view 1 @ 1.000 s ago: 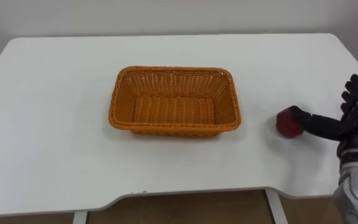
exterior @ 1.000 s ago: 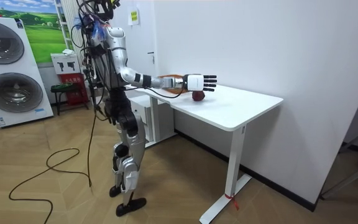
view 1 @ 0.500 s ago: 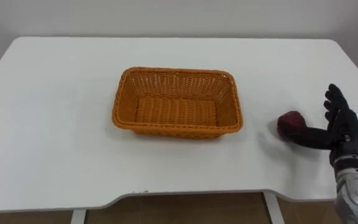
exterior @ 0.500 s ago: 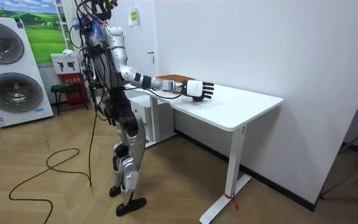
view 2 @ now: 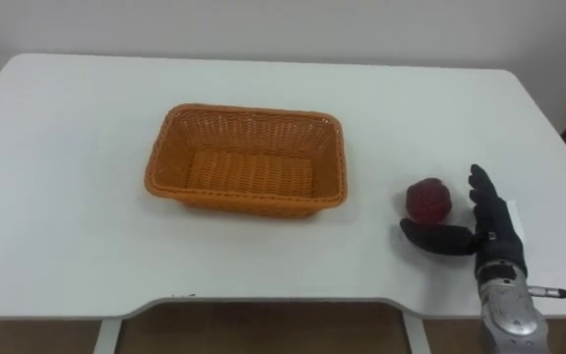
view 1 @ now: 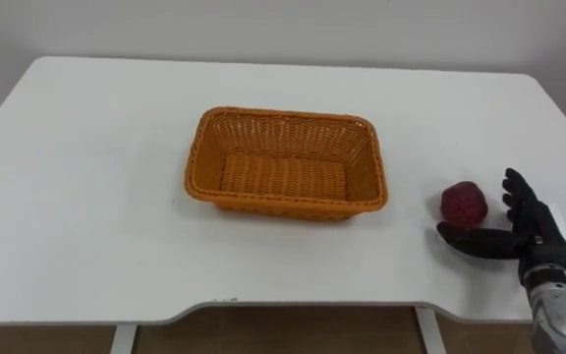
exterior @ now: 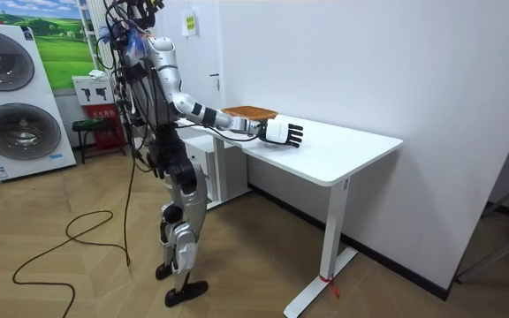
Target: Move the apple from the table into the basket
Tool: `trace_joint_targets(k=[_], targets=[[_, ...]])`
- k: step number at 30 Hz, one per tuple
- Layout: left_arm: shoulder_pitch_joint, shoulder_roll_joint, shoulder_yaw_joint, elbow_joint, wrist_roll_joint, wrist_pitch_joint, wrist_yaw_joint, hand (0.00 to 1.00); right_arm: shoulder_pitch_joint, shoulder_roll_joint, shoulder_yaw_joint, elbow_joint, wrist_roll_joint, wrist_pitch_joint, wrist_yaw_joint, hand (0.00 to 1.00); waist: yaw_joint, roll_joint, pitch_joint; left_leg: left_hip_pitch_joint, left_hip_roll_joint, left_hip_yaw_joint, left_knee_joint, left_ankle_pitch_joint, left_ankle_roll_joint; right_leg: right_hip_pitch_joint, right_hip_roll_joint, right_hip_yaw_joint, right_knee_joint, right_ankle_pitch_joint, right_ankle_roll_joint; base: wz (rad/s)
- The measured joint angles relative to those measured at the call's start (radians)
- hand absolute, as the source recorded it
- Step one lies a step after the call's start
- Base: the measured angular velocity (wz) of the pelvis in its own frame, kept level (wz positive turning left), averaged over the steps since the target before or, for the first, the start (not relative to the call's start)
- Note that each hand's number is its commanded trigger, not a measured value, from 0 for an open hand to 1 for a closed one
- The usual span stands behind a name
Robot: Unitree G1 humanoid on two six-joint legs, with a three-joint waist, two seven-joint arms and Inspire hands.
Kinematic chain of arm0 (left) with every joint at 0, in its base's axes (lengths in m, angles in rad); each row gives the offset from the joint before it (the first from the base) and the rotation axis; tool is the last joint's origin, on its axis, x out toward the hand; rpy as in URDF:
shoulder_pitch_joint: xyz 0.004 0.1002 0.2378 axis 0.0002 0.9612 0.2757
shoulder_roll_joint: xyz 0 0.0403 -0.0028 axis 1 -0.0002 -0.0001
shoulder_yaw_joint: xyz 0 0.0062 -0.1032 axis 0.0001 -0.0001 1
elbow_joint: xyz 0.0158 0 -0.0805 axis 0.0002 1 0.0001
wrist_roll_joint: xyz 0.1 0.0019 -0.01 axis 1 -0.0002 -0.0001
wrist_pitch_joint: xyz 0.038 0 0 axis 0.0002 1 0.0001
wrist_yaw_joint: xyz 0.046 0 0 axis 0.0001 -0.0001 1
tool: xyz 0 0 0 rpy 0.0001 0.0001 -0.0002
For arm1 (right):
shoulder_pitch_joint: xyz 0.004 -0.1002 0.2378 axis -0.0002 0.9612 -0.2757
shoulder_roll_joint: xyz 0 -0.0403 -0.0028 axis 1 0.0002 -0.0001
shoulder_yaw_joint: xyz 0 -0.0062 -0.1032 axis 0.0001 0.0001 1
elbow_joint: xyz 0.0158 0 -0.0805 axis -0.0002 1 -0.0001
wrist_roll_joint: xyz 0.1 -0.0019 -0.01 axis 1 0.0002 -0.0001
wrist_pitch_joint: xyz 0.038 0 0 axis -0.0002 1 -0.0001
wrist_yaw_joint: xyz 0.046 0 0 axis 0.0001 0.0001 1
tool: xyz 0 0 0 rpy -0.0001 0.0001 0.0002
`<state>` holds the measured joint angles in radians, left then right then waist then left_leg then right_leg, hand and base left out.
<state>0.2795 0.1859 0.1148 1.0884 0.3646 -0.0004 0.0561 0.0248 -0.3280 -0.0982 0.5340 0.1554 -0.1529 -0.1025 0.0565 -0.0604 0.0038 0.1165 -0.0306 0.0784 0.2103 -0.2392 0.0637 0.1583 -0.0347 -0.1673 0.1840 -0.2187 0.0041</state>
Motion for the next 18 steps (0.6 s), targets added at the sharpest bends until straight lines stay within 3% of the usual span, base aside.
trace_joint_targets(k=[7, 17, 18], targets=[[0.009, 0.013, -0.021, 0.0, 0.0, 0.001, -0.021, 0.0, -0.028, -0.034, 0.035, 0.079, -0.074, -0.011, 0.019, 0.0, 0.0, 0.002, -0.0001, 0.015, -0.001, -0.001, -0.002, 0.0, 0.0, 0.011, 0.002, 0.0, 0.0, 0.0, 0.0, 0.0], [0.023, 0.018, -0.021, 0.001, 0.0, 0.021, -0.042, 0.0, -0.04, -0.034, 0.041, 0.097, -0.171, 0.002, 0.03, 0.01, 0.002, 0.0, -0.0011, 0.025, -0.001, -0.002, -0.007, 0.0, 0.0, 0.022, 0.003, 0.0, 0.001, 0.0, 0.0, 0.0], [0.023, 0.018, -0.021, 0.001, 0.0, 0.022, -0.044, 0.0, -0.041, -0.034, 0.041, 0.097, -0.174, 0.002, 0.03, 0.16, 0.003, -0.001, -0.001, 0.025, -0.001, -0.003, -0.007, 0.0, 0.0, 0.022, 0.003, 0.0, 0.001, 0.0, 0.0, 0.0]])
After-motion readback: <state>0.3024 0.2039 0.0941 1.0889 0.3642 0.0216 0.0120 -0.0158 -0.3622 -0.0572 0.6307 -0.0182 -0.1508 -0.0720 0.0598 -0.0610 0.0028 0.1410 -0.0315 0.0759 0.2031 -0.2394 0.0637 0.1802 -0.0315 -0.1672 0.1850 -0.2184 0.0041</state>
